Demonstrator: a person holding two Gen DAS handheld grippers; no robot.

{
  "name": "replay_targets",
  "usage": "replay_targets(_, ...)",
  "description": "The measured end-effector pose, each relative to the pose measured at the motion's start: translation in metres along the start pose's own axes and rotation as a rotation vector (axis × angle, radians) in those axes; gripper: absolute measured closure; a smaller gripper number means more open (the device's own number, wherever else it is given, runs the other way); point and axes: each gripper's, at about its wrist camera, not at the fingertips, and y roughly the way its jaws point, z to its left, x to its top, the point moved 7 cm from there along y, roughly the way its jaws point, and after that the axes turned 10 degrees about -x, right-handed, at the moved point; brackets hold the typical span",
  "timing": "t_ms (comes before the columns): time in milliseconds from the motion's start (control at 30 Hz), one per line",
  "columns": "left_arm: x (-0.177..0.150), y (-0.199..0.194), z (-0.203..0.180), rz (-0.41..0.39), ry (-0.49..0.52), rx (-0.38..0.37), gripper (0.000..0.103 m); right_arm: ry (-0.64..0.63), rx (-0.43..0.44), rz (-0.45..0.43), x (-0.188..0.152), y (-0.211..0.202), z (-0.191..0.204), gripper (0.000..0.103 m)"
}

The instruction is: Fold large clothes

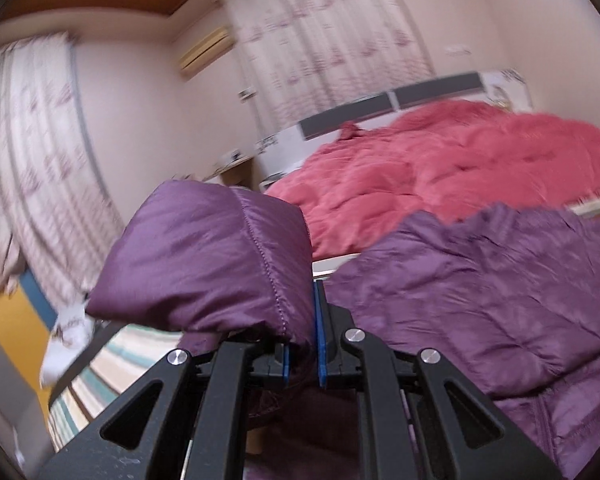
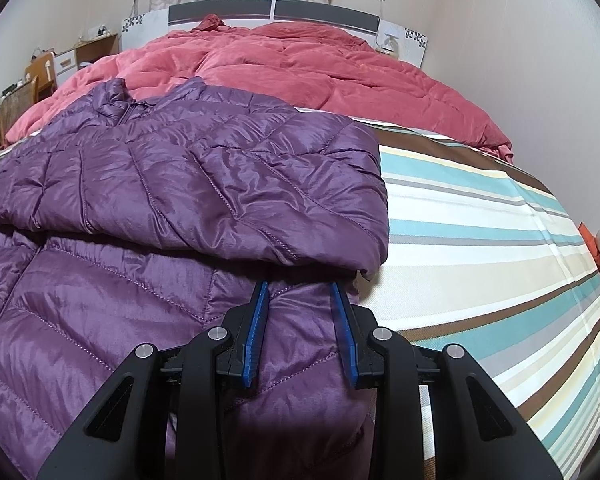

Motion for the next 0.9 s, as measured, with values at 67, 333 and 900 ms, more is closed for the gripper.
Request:
replay_targets(67,0.001,0.000,-0.020,0.003,0.056,-0.024,0.094,0.005,0.000,0.001,0.000,0.000,-0.001,0.071)
replay_targets(333,0.002,-0.027,-0.097,-0.004,0.256,-0.171,0.094,0.015,0.003,0.004,-0.001,0.001,-0.001,0.071)
replay_targets(900,-0.045,-0.087,-0.148,0.103,0.411,-0.545,0.054,0.033,0.011,0.011,-0.002,0.003,-0.002,0.071)
